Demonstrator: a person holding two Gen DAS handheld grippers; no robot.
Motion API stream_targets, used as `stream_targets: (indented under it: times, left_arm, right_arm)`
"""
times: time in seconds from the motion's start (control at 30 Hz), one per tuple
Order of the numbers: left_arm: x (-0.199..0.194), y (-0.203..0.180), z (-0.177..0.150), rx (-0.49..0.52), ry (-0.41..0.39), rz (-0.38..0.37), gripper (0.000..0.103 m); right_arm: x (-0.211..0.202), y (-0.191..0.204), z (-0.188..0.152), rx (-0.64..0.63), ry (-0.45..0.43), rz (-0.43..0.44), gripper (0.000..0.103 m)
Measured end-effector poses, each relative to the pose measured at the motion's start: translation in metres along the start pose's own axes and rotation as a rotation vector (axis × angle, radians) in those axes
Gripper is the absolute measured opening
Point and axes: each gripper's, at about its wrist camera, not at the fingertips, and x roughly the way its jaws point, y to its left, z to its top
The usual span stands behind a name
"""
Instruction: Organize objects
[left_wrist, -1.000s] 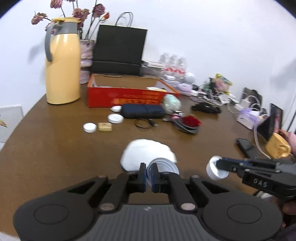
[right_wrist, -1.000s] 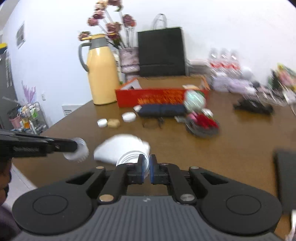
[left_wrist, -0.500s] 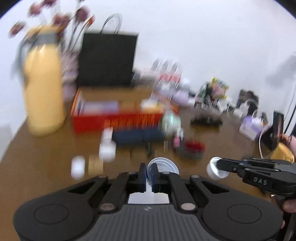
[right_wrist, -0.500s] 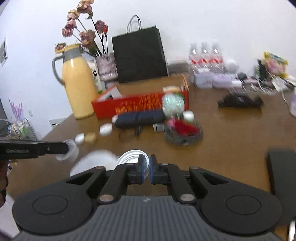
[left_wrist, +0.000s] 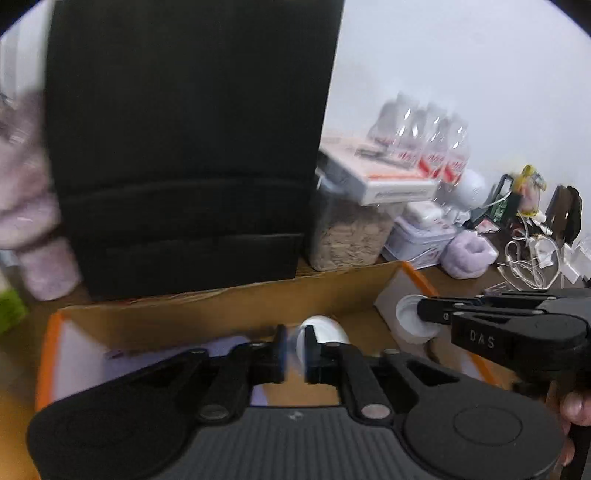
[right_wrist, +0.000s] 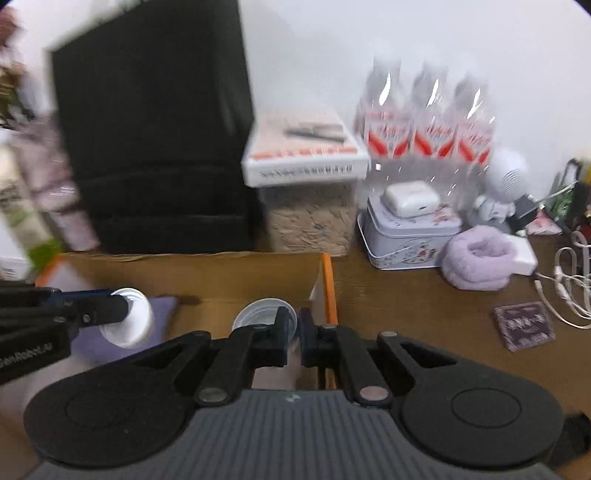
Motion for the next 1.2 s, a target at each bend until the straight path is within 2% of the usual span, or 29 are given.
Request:
stream_targets:
  times: [0.07, 0.1, 0.13, 0.17, 0.23, 0.3, 0.37, 0.43, 0.5, 0.57, 0.67, 0.7, 0.77, 0.8, 0.83, 0.87, 0.93, 1.0, 1.07, 1.13, 1.2]
  left_arm:
    - [0.021, 0.009, 0.003, -0.003, -0.001, 0.014, 0.043]
    - [0.025, 0.013, 0.003, -0.025, -0.011, 0.035, 0.047]
    - [0.026, 0.017, 0.004, -0.04, -0.015, 0.052, 0.048]
    - [0.025, 0.02, 0.005, -0.045, -0.015, 0.055, 0.048]
    - [0.012, 0.02, 0.006, -0.035, -0.015, 0.027, 0.049]
    - [-0.007, 0.018, 0.009, -0.022, -0.03, 0.042, 0.057]
    - [-0.032, 0.015, 0.01, -0.001, -0.052, 0.067, 0.061]
    - [-0.059, 0.007, 0.01, 0.01, -0.068, 0.078, 0.062]
    - [-0.09, 0.0, 0.007, 0.016, -0.089, 0.085, 0.066]
    - [-0.127, -0.011, 0.0, 0.035, -0.115, 0.095, 0.073]
    - [-0.18, -0.035, -0.025, 0.103, -0.153, 0.153, 0.074]
    - [-0.203, -0.044, -0.043, 0.128, -0.175, 0.179, 0.074]
    - [-0.255, -0.058, -0.094, 0.162, -0.292, 0.156, 0.078]
    - [-0.285, -0.064, -0.13, 0.169, -0.367, 0.107, 0.089]
    - [-0.306, -0.07, -0.16, 0.172, -0.407, 0.066, 0.098]
    - [-0.326, -0.075, -0.195, 0.167, -0.427, 0.026, 0.099]
    - [-0.351, -0.082, -0.253, 0.121, -0.424, -0.004, 0.1]
    - [-0.366, -0.091, -0.313, 0.086, -0.415, 0.053, 0.102]
    - [-0.376, -0.096, -0.369, 0.15, -0.405, 0.131, 0.102]
    - [-0.382, -0.089, -0.405, 0.162, -0.321, 0.193, 0.102]
    - [-0.384, -0.074, -0.417, 0.082, -0.234, 0.198, 0.099]
  right_arm:
    - [0.018, 0.008, -0.002, -0.056, 0.002, -0.057, 0.012]
    - [0.022, 0.01, -0.004, -0.079, -0.013, -0.071, 0.012]
    - [0.023, 0.012, -0.004, -0.087, -0.022, -0.066, 0.016]
    - [0.022, 0.011, -0.003, -0.077, -0.02, -0.049, 0.025]
    - [0.015, 0.007, 0.0, -0.047, -0.03, -0.011, 0.034]
    - [0.002, 0.005, 0.003, -0.05, -0.042, -0.008, 0.036]
    - [-0.015, 0.004, 0.008, -0.059, -0.063, -0.013, 0.044]
    - [-0.04, 0.003, 0.008, -0.065, -0.083, 0.0, 0.045]
    - [-0.067, 0.001, 0.007, -0.074, -0.109, 0.01, 0.051]
    - [-0.103, 0.001, -0.001, -0.089, -0.145, 0.02, 0.065]
    - [-0.16, 0.004, -0.025, -0.113, -0.21, 0.029, 0.076]
    - [-0.179, 0.005, -0.038, -0.113, -0.23, 0.042, 0.08]
    - [-0.219, 0.003, -0.078, -0.086, -0.241, 0.11, 0.103]
    - [-0.235, 0.001, -0.1, -0.071, -0.239, 0.163, 0.103]
    - [-0.255, -0.001, -0.131, -0.044, -0.243, 0.222, 0.103]
    - [-0.271, -0.002, -0.16, -0.021, -0.25, 0.258, 0.103]
    - [-0.299, -0.002, -0.218, 0.007, -0.251, 0.297, 0.103]
    - [-0.319, -0.005, -0.272, 0.01, -0.25, 0.355, 0.103]
    - [-0.335, -0.013, -0.323, -0.032, -0.196, 0.462, 0.103]
    - [-0.343, -0.022, -0.357, 0.0, -0.082, 0.442, 0.103]
    - [-0.346, -0.029, -0.37, 0.046, -0.024, 0.409, 0.103]
